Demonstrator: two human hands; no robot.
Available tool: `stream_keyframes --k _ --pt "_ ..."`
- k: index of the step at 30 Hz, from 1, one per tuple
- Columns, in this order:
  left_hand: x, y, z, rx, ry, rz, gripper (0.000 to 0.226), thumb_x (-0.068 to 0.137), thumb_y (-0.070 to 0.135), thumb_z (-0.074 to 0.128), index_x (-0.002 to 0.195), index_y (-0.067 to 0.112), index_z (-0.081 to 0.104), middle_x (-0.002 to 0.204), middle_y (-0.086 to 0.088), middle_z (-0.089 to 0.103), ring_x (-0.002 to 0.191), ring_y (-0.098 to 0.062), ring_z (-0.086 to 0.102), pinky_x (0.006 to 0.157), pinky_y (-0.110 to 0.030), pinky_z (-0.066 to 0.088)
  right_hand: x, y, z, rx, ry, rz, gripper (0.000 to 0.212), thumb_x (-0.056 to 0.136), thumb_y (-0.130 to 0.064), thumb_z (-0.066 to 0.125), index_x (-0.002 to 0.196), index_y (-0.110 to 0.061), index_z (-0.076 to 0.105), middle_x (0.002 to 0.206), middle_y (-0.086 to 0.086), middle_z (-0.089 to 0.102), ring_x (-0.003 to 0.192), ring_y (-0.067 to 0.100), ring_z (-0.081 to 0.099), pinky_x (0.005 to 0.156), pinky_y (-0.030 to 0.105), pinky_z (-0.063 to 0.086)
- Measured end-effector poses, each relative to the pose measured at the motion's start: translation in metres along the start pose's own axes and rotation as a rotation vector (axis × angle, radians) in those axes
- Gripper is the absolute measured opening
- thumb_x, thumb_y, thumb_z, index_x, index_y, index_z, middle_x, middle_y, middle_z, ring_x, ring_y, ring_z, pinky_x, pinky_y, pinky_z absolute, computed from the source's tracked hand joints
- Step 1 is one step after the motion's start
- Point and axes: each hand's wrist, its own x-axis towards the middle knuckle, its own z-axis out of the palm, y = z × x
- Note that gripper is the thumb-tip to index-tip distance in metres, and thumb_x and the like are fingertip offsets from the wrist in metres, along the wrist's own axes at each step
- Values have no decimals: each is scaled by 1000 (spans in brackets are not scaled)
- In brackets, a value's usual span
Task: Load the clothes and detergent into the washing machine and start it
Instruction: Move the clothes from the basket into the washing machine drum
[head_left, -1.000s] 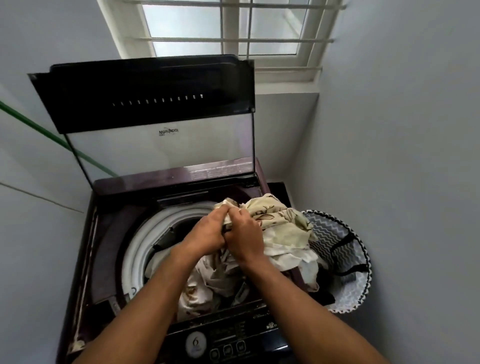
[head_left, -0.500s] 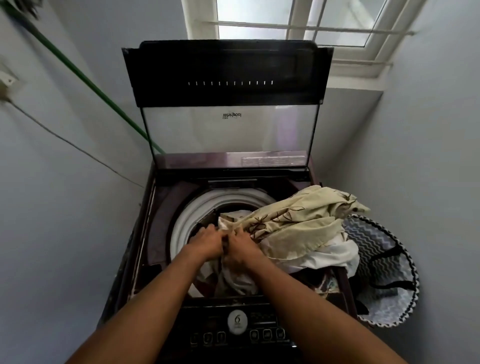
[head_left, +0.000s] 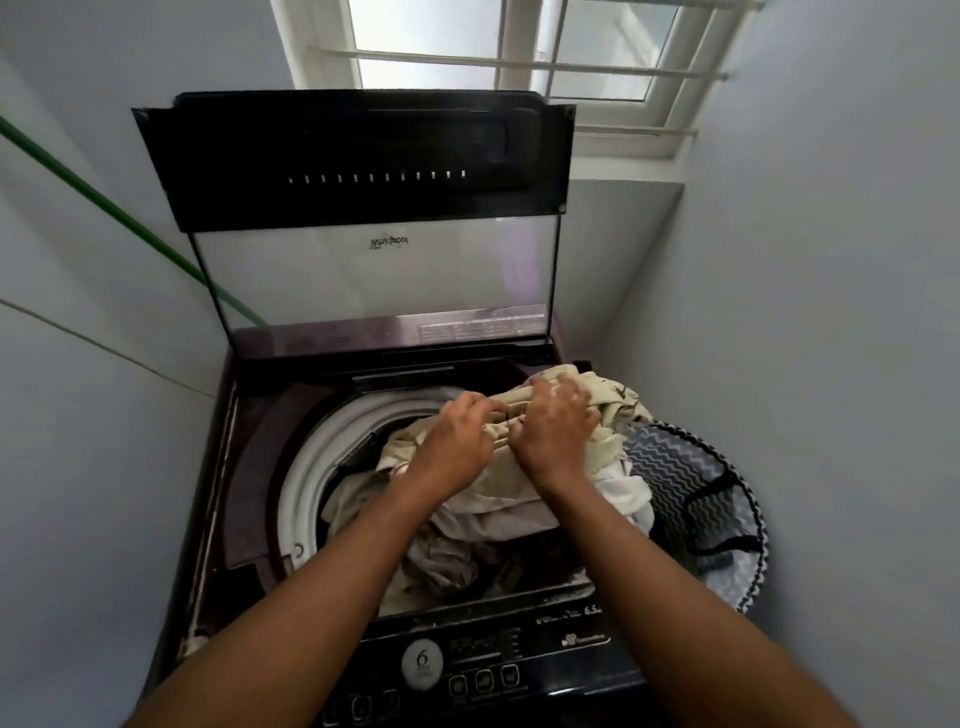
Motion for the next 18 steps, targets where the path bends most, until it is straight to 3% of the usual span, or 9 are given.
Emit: stream_keyframes --k 3,5,6,7,9,11,12,16,18 --pt "10 27 23 -18 -99 59 69 75 15 64 141 27 49 136 -3 48 127 -25 48 109 -39 41 15 42 -3 90 -255 268 108 73 -54 76 154 -32 8 161 20 -3 145 48 6 107 72 20" --pt "17 39 40 19 -154 101 95 71 24 76 152 35 28 149 -4 36 137 -23 38 114 -39 36 19 70 5 181 -364 359 124 67 -55 81 154 -39 -6 160 20 -20 146 51 5 109 71 22" --pt "21 44 47 63 -164 120 105 68 30 80 153 42 19 153 -4 30 141 -24 33 115 -42 34 18 80 7 238 -408 383 128 66 -53 82 154 -38 -10 159 23 -21 146 50 13 111 65 27" --pt "25 48 53 104 -174 130 110 66 35 81 152 47 13 157 -4 25 144 -25 28 116 -46 32 18 89 11 314 -439 393 128 68 -47 83 155 -35 -9 159 28 -15 143 48 25 112 54 34" --pt "30 54 64 143 -244 108 109 68 34 80 151 52 11 163 -4 12 148 -29 18 118 -49 27 15 94 12 429 -452 383 117 71 -34 80 158 -31 0 157 31 17 128 39 50 98 34 46" --pt "34 56 71 165 -317 114 99 75 25 76 152 49 19 166 -3 4 148 -31 17 121 -44 22 13 93 11 483 -407 362 102 73 -36 72 156 -31 13 141 23 50 116 34 60 92 34 51" --pt "35 56 73 186 -327 117 93 77 23 73 152 47 23 166 -2 3 146 -31 20 121 -41 21 13 91 10 504 -391 356 96 72 -38 67 155 -30 18 135 20 57 114 34 61 92 37 52" --pt "40 52 79 256 -293 82 83 80 18 65 150 47 31 165 0 15 138 -30 33 116 -34 23 14 88 15 492 -350 367 83 67 -44 57 145 -30 33 128 17 58 109 35 61 92 42 52" --pt "42 52 81 253 -277 82 84 79 15 63 149 49 31 163 0 20 134 -28 38 113 -32 28 15 83 16 459 -336 380 79 73 -46 58 145 -32 27 129 18 52 109 37 59 93 46 52"
